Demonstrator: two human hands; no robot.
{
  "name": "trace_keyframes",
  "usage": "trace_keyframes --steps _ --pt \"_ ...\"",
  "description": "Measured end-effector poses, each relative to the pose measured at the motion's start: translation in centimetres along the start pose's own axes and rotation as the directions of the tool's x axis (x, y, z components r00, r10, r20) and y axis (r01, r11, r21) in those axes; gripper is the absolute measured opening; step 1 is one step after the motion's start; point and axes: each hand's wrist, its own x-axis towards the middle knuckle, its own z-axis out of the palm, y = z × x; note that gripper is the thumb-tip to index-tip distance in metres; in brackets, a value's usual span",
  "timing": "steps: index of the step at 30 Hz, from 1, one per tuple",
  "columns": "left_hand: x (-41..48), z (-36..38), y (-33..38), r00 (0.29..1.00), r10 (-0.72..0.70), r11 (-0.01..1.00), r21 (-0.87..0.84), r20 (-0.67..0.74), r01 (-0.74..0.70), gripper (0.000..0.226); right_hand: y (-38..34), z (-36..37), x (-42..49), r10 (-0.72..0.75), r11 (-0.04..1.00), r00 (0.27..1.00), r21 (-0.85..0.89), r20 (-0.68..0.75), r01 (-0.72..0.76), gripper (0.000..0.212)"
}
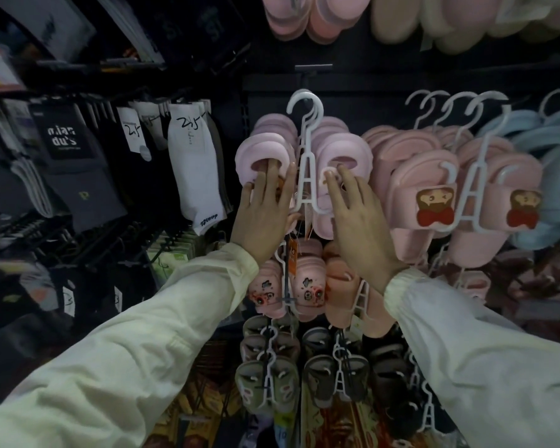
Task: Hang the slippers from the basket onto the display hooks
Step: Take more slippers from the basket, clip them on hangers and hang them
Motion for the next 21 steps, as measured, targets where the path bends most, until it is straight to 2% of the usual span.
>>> trace_keyframes --steps 5,10,18,21 --pt "-0.7 -0.5 0.5 0.998 0.0 0.996 -0.091 0.06 0.005 0.086 -0.2 -0.3 -1.9 0.039 0.998 0.993 0.04 0.111 -0.043 0.1" --pt "-1.7 -1.2 1.0 0.995 -0.016 0.985 -0.171 0.101 0.033 0.085 -0.2 -1.0 -3.4 0.025 0.993 0.989 0.106 0.146 -0.041 0.097" --pt "-5.6 -2.8 3.9 0.986 -0.037 0.976 -0.207 0.165 0.071 0.083 -0.7 -0.8 -7.5 -0.017 0.977 0.981 0.214 0.191 -0.024 0.106" --pt "-7.2 -3.8 5.5 0.984 -0.014 0.976 -0.213 0.178 0.052 0.087 -0.9 -1.0 -9.2 -0.042 0.97 0.979 0.242 0.199 -0.007 0.098"
